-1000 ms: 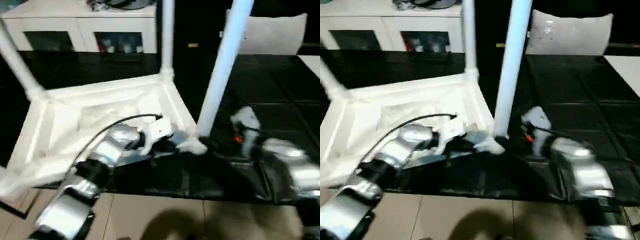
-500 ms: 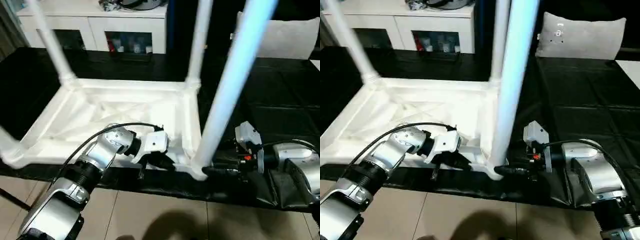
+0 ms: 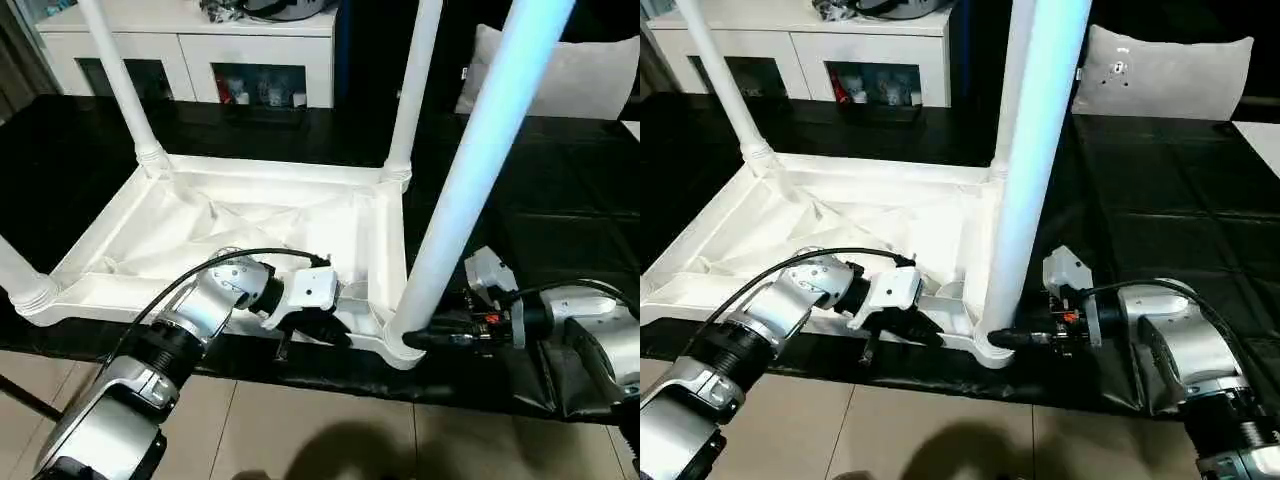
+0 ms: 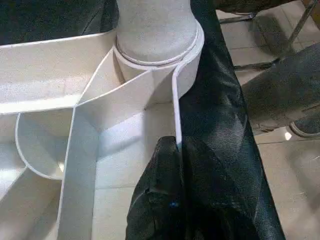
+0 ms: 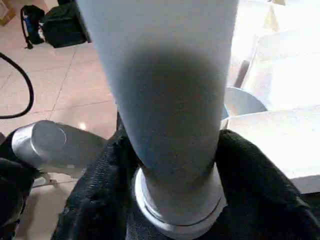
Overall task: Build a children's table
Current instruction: Rotate leg to tighten
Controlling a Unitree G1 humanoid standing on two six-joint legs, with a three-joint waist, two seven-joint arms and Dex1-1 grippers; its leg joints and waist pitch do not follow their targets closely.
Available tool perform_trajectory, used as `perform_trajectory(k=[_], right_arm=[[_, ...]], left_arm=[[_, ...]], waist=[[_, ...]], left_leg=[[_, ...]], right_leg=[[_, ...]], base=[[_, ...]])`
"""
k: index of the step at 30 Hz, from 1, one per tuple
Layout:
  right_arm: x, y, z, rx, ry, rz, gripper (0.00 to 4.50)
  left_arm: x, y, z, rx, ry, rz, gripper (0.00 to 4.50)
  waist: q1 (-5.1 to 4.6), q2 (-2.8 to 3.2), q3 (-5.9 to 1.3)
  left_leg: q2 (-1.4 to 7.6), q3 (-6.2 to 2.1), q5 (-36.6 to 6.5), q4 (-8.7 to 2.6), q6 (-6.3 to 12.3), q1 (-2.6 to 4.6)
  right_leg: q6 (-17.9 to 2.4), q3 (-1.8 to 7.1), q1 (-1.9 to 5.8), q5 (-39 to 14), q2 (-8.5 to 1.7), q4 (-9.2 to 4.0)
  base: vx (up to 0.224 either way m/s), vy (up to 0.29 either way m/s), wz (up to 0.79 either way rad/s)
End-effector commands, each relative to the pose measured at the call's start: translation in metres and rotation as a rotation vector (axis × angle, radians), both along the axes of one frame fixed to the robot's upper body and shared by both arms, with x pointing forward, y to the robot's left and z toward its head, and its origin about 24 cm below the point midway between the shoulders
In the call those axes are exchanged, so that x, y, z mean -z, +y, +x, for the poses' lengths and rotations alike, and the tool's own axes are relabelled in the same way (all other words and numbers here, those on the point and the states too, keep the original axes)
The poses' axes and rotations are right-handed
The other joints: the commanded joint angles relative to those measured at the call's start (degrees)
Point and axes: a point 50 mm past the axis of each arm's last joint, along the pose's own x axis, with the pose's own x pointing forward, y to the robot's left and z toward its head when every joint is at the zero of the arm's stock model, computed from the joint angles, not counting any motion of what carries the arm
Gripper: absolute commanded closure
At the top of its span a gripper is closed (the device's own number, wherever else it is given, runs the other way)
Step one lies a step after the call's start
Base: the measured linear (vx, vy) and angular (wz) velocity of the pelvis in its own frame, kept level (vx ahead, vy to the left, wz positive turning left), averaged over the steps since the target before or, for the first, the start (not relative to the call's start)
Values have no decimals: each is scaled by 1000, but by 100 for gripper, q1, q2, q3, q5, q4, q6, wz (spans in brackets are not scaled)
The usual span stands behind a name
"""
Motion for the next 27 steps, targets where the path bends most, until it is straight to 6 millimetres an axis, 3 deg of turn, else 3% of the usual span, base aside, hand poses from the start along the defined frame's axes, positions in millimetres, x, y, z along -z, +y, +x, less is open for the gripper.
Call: perform_trajectory(k=[1, 5, 12, 17, 19, 23, 25, 27], right_arm=[[-1, 4, 0, -38, 1, 3, 225], [-1, 5, -1, -46, 10, 8, 252], [-1, 11, -4, -8, 29, 72, 261], [11, 35, 2, 256, 41, 67, 261], [14, 40, 4, 311, 41, 63, 261], [23, 53, 15, 517, 57, 29, 261], [27, 62, 22, 661, 69, 27, 262], [28, 65, 24, 708, 72, 27, 262]], left_arm=[[-7, -5, -2, 55, -36, -3, 450], [-6, -4, -1, 38, -30, -6, 450], [-8, -9, 4, -38, -8, -46, 450], [-18, -27, 21, -287, 15, -138, 450], [-20, -32, 25, -342, 23, -162, 450], [-23, -44, 34, -464, 13, -186, 450], [-25, -51, 40, -548, -3, -202, 450], [-25, -53, 42, -576, -8, -208, 450]], waist=[[-17, -157, -411], [-20, -151, -408], [-20, -136, -408], [-81, -132, -386], [-193, -147, -369], [-325, -113, -371], [-458, -112, -361], [-495, -116, -370]], left_leg=[[120, 46, -460, -360, 652, -39], [116, 45, -495, -362, 627, -38], [118, 41, -483, -362, 624, -43], [68, 49, -600, -368, 428, -11], [9, 43, -746, -351, 376, -39], [0, 32, -809, -341, 394, -45], [-29, 28, -885, -331, 381, -28], [-22, 11, -897, -332, 385, -44]], right_leg=[[-304, 308, 400, -2304, -339, -379], [-251, 300, 402, -2401, -336, -397], [-273, 294, 405, -2347, -328, -397], [-122, 256, 389, -2680, -317, -469], [103, 178, 404, -2976, -295, -553], [175, 128, 399, -2976, -271, -608], [172, 96, 372, -3015, -263, -649], [196, 85, 403, -3018, -274, -652]], base=[[0, 0, 0], [0, 0, 0], [0, 0, 0], [0, 0, 0], [0, 0, 0], [0, 0, 0], [0, 0, 0], [0, 0, 0]])
